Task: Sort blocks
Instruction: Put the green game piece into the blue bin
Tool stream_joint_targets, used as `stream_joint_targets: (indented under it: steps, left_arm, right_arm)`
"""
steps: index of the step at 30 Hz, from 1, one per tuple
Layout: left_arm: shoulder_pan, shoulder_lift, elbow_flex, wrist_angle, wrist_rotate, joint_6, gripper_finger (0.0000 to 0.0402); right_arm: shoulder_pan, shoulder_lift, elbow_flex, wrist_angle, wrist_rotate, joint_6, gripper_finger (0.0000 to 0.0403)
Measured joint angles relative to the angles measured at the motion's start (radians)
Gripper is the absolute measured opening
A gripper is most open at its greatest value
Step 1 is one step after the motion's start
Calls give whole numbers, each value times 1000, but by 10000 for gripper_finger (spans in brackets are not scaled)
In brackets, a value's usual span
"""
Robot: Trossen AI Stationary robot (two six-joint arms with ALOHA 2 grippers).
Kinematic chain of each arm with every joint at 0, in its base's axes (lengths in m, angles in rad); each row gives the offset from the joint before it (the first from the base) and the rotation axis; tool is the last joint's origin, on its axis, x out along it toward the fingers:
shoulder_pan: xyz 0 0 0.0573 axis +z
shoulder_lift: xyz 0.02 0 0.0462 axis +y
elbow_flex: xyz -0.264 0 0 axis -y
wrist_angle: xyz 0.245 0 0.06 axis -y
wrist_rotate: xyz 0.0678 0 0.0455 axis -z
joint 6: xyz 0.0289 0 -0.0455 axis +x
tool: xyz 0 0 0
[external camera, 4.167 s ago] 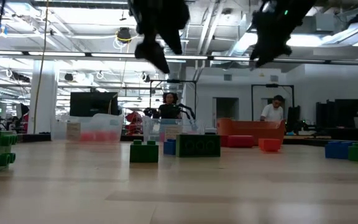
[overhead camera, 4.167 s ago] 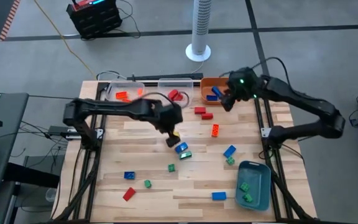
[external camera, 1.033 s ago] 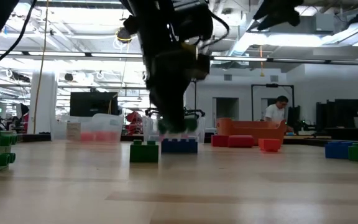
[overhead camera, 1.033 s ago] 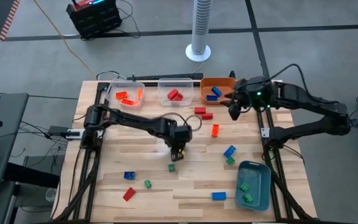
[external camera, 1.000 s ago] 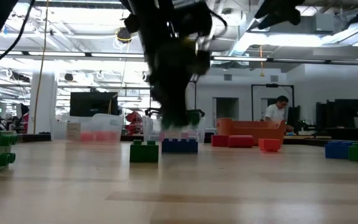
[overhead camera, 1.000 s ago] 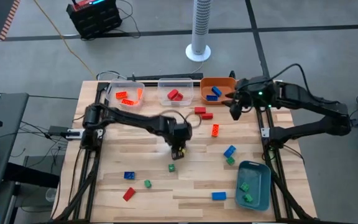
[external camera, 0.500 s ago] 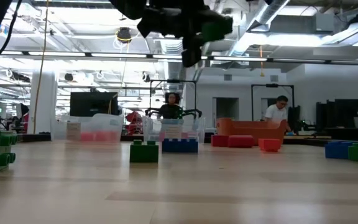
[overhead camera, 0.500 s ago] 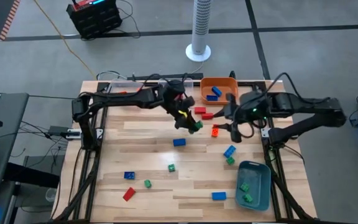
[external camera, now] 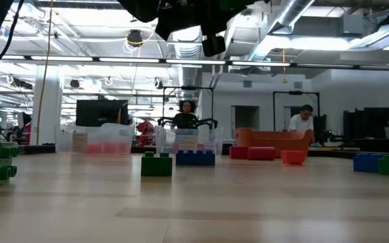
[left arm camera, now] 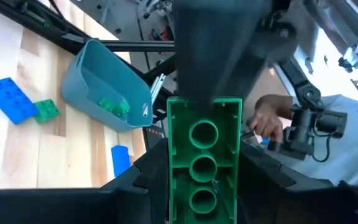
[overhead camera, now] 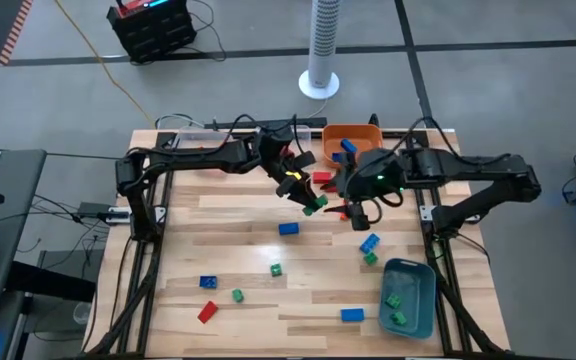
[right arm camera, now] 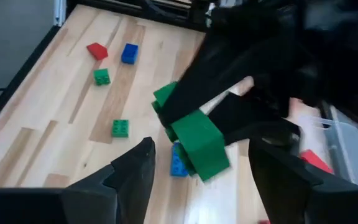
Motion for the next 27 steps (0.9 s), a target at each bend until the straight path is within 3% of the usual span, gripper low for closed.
stream_joint_targets:
  steps: [11,18,23,27]
  left_arm:
    - [-4,1,0,53,9,-43,139]
    - [-4,3,0,66,14,-84,144]
    - [3,3,0,65,13,-97,192]
    - [44,3,0,69,65,-103,243]
  right_arm:
    - [11,48,2,88,-13,-23,250]
    - [9,71,2,77,-11,-32,165]
    - [9,70,2,56,-11,-27,84]
    - [11,59,49,-67,-7,15,82]
